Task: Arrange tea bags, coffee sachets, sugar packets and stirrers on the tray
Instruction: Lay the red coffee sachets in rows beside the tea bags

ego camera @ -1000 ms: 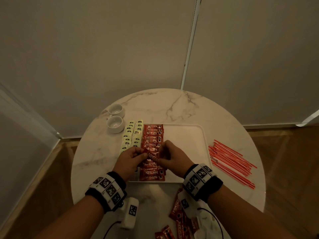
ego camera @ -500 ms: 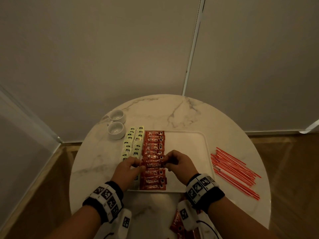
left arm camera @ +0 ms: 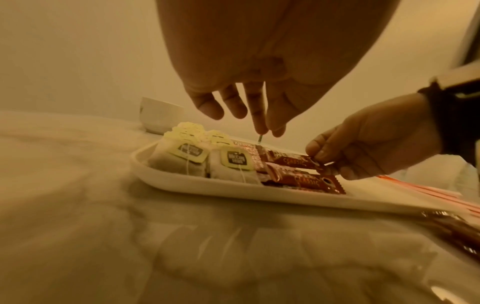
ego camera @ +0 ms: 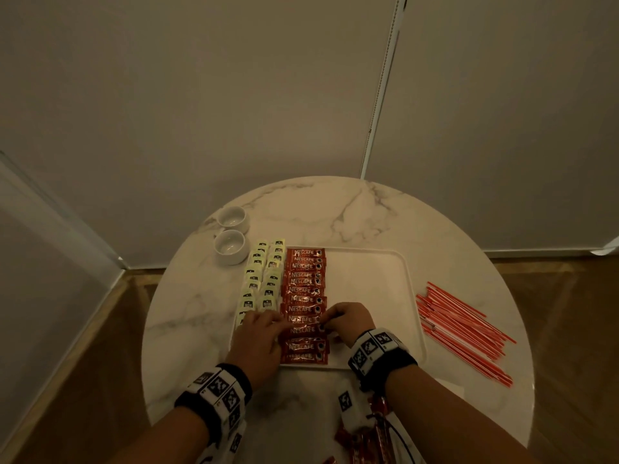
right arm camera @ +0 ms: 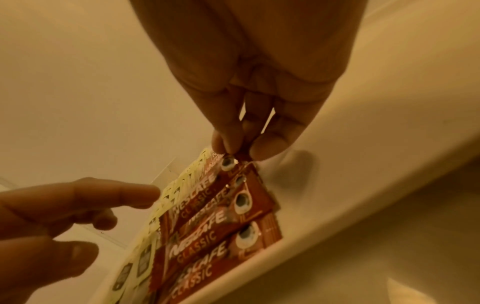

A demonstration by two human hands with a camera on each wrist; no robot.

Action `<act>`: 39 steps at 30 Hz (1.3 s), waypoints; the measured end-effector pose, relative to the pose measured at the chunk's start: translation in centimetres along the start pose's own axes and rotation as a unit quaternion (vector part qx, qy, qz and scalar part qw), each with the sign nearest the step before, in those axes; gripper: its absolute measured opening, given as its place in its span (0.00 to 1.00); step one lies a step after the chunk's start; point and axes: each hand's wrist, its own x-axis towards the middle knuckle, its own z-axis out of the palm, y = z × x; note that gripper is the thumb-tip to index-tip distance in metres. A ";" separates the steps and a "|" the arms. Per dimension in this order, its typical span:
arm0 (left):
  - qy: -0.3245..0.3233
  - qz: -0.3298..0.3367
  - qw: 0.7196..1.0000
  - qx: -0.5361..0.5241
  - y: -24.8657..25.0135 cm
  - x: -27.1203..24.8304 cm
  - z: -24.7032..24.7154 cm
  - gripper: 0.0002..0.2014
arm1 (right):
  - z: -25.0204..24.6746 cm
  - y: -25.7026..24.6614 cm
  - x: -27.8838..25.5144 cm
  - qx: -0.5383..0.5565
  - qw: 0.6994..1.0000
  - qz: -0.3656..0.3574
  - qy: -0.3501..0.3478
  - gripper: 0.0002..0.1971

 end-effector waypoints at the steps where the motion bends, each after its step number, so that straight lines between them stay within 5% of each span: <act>1: -0.007 0.008 1.000 0.009 0.0 -0.1 0.1 0.20 | 0.1 0.0 0.0 -0.003 1.000 0.002 -0.002 0.14; 14: -0.073 0.006 0.993 0.090 0.6 -0.2 0.5 0.22 | 1.1 0.0 0.2 -0.035 0.999 -0.017 -0.004 0.11; 24: -0.075 0.006 0.993 0.092 1.0 -0.2 0.1 0.23 | 0.8 -0.4 0.5 -0.105 0.993 -0.053 0.009 0.20; 34: -0.085 0.012 0.991 0.105 0.4 -0.2 0.1 0.23 | 0.8 -0.2 0.6 -0.205 0.974 -0.095 0.000 0.12; 39: -0.081 0.019 0.991 0.103 0.4 -0.3 0.1 0.23 | -0.8 -0.2 -0.3 -0.171 0.978 -0.120 0.029 0.12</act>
